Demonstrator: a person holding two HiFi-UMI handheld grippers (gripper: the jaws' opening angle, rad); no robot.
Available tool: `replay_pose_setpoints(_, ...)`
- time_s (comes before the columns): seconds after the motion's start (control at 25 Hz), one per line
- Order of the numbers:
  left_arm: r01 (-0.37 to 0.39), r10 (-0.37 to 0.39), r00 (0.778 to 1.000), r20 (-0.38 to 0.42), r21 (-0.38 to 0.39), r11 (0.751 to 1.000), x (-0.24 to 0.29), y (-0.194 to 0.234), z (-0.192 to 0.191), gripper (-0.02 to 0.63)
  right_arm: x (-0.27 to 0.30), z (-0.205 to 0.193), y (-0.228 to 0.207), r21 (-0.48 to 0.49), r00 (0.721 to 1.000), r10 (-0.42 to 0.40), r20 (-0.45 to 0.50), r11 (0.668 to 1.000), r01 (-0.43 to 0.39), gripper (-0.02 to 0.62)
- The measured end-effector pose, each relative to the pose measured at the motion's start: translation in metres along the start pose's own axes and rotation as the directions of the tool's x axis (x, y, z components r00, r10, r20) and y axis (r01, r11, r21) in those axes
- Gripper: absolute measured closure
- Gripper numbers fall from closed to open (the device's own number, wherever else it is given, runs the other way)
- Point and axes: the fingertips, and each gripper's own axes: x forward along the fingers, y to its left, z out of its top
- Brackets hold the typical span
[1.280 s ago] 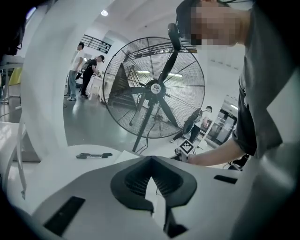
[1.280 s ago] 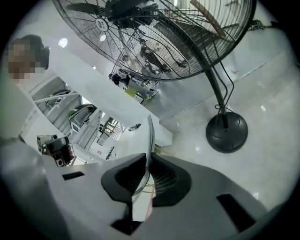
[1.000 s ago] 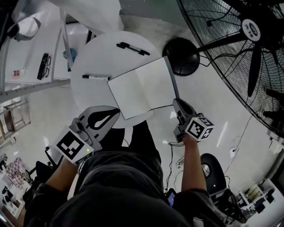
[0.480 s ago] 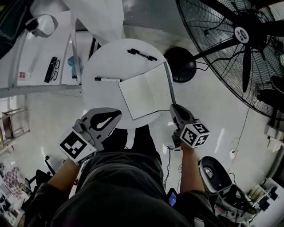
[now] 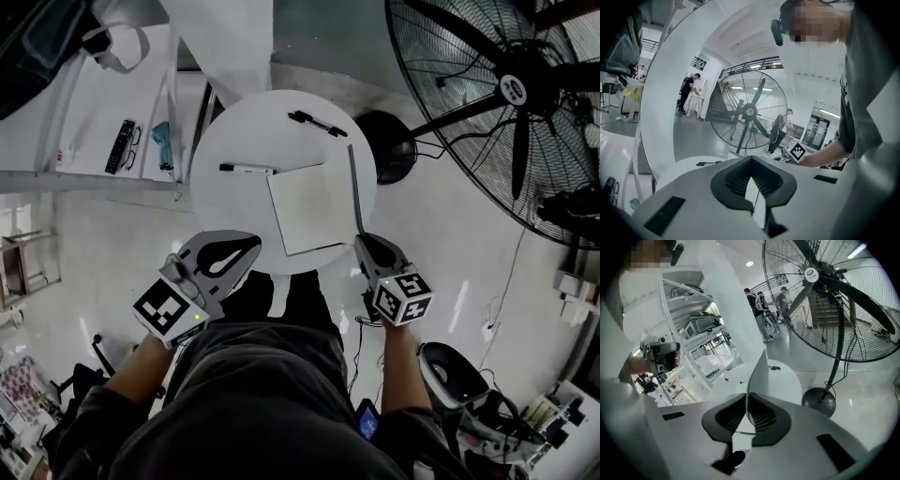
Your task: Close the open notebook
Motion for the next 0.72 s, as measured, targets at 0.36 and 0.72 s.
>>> replay_pose_setpoints(0.36, -0.027, 0.028, 0.999, 0.016, -0.035, 0.999, -0.031, 0.016, -0.006, 0.592, 0.019, -0.011, 0.043, -0.104, 0.995, 0.038, -0.087, 0.993, -0.047, 0.554)
replay_pose_setpoints(0.72, -0.068, 0.07, 0.997, 0.027, -0.071, 0.995, -0.056, 0.038, -0.017, 0.592, 0.055, -0.038, 0.083, -0.195, 0.972, 0.095, -0.213, 0.971, -0.137, 0.552)
